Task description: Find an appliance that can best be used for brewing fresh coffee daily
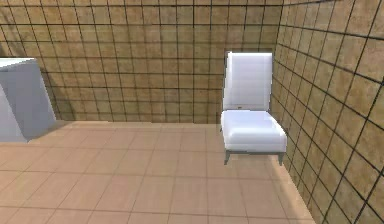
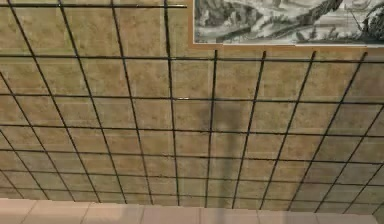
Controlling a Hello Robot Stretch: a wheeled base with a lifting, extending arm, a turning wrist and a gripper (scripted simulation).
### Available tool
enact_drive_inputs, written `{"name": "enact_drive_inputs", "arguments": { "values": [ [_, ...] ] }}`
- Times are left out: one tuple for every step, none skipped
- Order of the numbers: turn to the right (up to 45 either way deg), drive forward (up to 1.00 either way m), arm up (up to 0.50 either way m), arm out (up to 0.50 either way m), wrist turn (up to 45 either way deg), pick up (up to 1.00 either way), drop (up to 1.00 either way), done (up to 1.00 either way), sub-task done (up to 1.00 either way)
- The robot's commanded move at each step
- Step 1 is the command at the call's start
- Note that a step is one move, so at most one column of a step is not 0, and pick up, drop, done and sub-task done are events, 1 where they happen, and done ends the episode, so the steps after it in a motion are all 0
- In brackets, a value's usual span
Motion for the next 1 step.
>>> {"name": "enact_drive_inputs", "arguments": {
  "values": [
    [0.0, 0.15, 0.0, 0.0, 0.0, 0.0, 0.0, 0.0, 0.0]
  ]
}}
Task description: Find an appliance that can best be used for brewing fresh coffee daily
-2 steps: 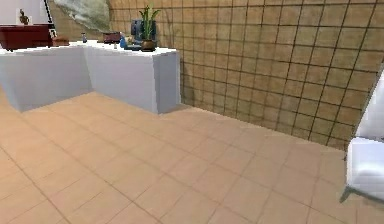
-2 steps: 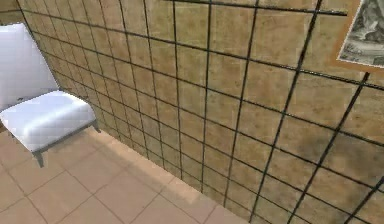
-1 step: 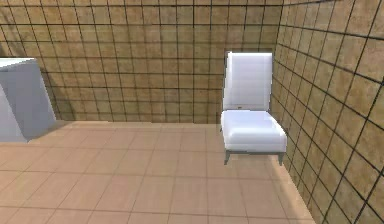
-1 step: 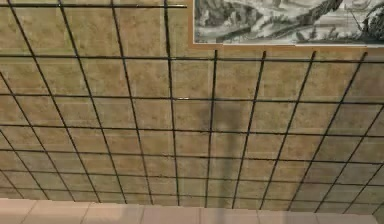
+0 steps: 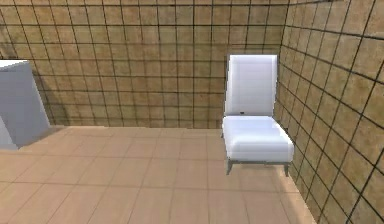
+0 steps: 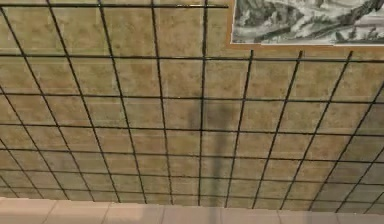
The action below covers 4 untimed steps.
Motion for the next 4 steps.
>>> {"name": "enact_drive_inputs", "arguments": {
  "values": [
    [-45.0, 0.0, 0.0, 0.0, 0.0, 0.0, 0.0, 0.0, 0.0],
    [-6.0, 0.0, 0.0, 0.0, 0.0, 0.0, 0.0, 0.0, 0.0],
    [-3.0, 0.0, 0.0, 0.0, 0.0, 0.0, 0.0, 0.0, 0.0],
    [0.0, 1.0, 0.0, 0.0, 0.0, 0.0, 0.0, 0.0, 0.0]
  ]
}}
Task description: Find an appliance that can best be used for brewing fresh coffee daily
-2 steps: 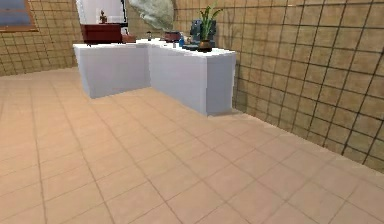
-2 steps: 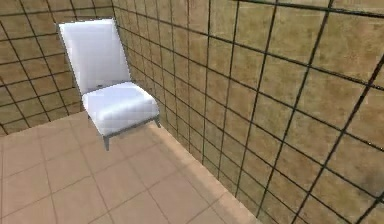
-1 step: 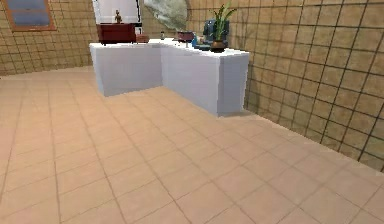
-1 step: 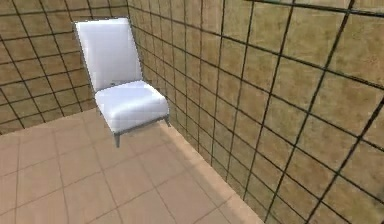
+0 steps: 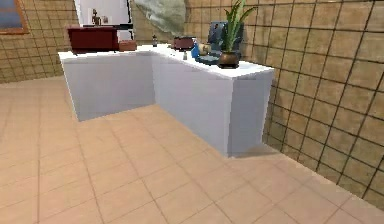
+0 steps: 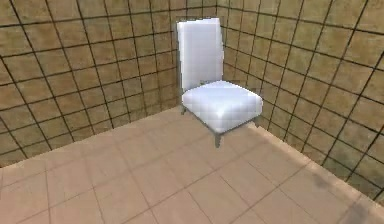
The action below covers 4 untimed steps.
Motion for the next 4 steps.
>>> {"name": "enact_drive_inputs", "arguments": {
  "values": [
    [0.0, 1.0, 0.0, 0.0, 0.0, 0.0, 0.0, 0.0, 0.0],
    [0.0, 0.4, 0.0, 0.0, 0.0, 0.0, 0.0, 0.0, 0.0],
    [18.0, 0.0, 0.0, 0.0, 0.0, 0.0, 0.0, 0.0, 0.0],
    [0.0, 0.0, 0.0, 0.0, 0.0, 0.0, 0.0, 1.0, 0.0]
  ]
}}
